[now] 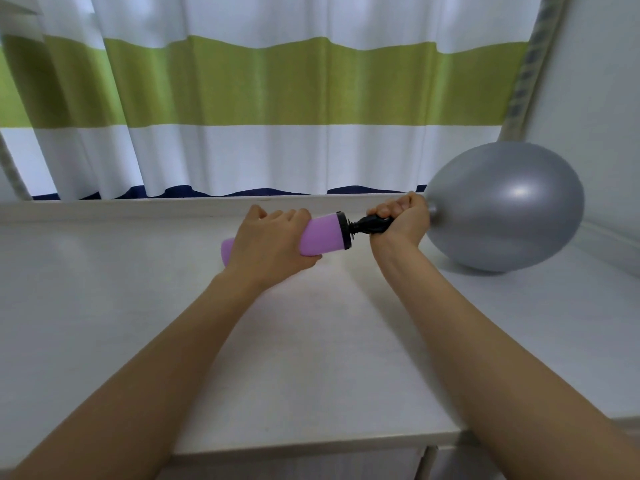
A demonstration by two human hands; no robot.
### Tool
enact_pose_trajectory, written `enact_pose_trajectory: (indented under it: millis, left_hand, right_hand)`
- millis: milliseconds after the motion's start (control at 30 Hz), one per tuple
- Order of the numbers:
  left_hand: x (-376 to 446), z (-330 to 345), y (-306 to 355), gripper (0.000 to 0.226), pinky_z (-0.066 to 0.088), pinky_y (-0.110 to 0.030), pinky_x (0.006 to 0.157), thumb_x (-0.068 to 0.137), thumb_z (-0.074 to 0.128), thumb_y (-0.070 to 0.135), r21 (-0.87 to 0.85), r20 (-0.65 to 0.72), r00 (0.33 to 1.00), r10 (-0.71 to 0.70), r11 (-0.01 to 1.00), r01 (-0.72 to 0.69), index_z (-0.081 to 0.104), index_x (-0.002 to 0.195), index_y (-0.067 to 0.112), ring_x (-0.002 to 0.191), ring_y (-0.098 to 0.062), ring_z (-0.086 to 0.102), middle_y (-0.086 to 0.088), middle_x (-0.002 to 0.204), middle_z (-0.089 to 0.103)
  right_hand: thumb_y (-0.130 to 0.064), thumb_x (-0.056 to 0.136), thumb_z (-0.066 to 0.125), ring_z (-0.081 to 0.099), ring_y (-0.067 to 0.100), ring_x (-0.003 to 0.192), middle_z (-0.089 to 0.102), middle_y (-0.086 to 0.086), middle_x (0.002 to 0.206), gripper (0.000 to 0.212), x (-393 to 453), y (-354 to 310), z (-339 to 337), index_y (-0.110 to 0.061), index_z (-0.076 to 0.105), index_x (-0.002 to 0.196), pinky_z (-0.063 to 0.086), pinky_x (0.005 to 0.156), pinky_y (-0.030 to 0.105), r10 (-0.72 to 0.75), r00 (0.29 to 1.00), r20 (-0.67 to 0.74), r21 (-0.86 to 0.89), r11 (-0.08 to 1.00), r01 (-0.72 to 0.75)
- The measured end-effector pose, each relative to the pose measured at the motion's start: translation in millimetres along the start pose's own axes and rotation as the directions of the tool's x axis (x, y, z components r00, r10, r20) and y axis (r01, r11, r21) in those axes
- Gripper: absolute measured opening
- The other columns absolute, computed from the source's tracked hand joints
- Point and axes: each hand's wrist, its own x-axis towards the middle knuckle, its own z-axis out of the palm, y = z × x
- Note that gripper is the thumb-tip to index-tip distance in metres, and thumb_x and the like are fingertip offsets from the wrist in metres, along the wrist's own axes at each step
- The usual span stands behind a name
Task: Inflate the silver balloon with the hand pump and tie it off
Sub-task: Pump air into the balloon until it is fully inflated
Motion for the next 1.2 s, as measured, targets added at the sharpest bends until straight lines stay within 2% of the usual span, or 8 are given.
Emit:
enact_pose_trajectory:
  millis: [100,233,533,667,833,1000,1200]
  left_hand:
    - [0,0,-5,0.041,0.036,-0.039,0.080,0.069,0.067,0.045,-0.012,-0.010,1.000,0.002,1.000,-0.002,0.056,0.097,0.016,0.075,-0.026,0.058,0.000,0.084,0.065]
    - [-7,0,-28,0.042,0.037,-0.040,0.081,0.069,0.069,0.043,0.005,0.022,1.000,-0.001,1.000,0.000,0.056,0.100,0.017,0.076,-0.026,0.058,0.000,0.086,0.065]
    - [-20,0,-75,0.040,0.034,-0.037,0.081,0.068,0.067,0.049,-0.013,0.138,0.983,-0.123,0.992,0.126,0.052,0.099,0.029,0.077,-0.019,0.055,0.008,0.082,0.059]
    - [-14,-5,-65,0.043,0.037,-0.035,0.074,0.067,0.069,0.050,-0.012,0.116,0.990,-0.075,0.997,0.076,0.052,0.098,0.026,0.075,-0.020,0.055,0.005,0.083,0.061]
    - [-4,-7,-26,0.043,0.033,-0.032,0.068,0.068,0.068,0.049,0.011,0.042,0.999,0.010,1.000,-0.011,0.054,0.096,0.020,0.074,-0.024,0.056,0.002,0.083,0.063]
    - [-2,-2,-1,0.045,0.031,-0.030,0.065,0.067,0.068,0.050,-0.002,-0.011,1.000,0.013,1.000,-0.013,0.055,0.095,0.018,0.072,-0.024,0.057,0.001,0.082,0.064]
    - [-2,-1,-8,0.043,0.035,-0.030,0.066,0.067,0.067,0.049,-0.032,0.000,1.000,0.018,0.999,-0.018,0.054,0.095,0.019,0.074,-0.023,0.058,0.003,0.083,0.064]
  right_hand:
    - [-0.016,0.093,0.037,0.028,0.013,0.029,0.024,-0.007,0.035,0.042,2,-4,-1,-0.018,0.024,0.053,0.034,0.048,0.021,-0.002,1.000,0.011,-0.009,1.000,0.002]
    - [-0.008,0.086,0.030,0.028,0.013,0.030,0.025,-0.007,0.036,0.035,8,-13,-6,-0.018,0.023,0.054,0.032,0.050,0.021,-0.026,0.999,-0.039,0.013,1.000,0.026]
    - [-0.008,0.086,0.028,0.028,0.013,0.029,0.025,-0.007,0.034,0.032,21,-32,-17,-0.019,0.024,0.057,0.033,0.049,0.020,-0.086,0.987,-0.132,0.053,0.994,0.094]
    - [-0.008,0.086,0.029,0.028,0.012,0.029,0.024,-0.007,0.035,0.033,17,-28,-13,-0.019,0.024,0.056,0.033,0.047,0.019,-0.084,0.990,-0.111,0.065,0.994,0.091]
    - [-0.008,0.086,0.030,0.028,0.011,0.029,0.025,-0.008,0.036,0.033,7,-15,-7,-0.019,0.024,0.055,0.033,0.044,0.019,-0.053,0.996,-0.078,0.067,0.996,0.058]
    - [-0.010,0.086,0.037,0.026,0.012,0.029,0.024,-0.007,0.036,0.037,-4,3,1,-0.019,0.024,0.053,0.033,0.046,0.020,-0.005,1.000,-0.021,0.019,1.000,0.005]
    - [-0.011,0.088,0.036,0.026,0.013,0.029,0.022,-0.007,0.035,0.038,-5,2,1,-0.019,0.023,0.053,0.034,0.047,0.022,0.000,1.000,0.000,-0.022,1.000,0.000]
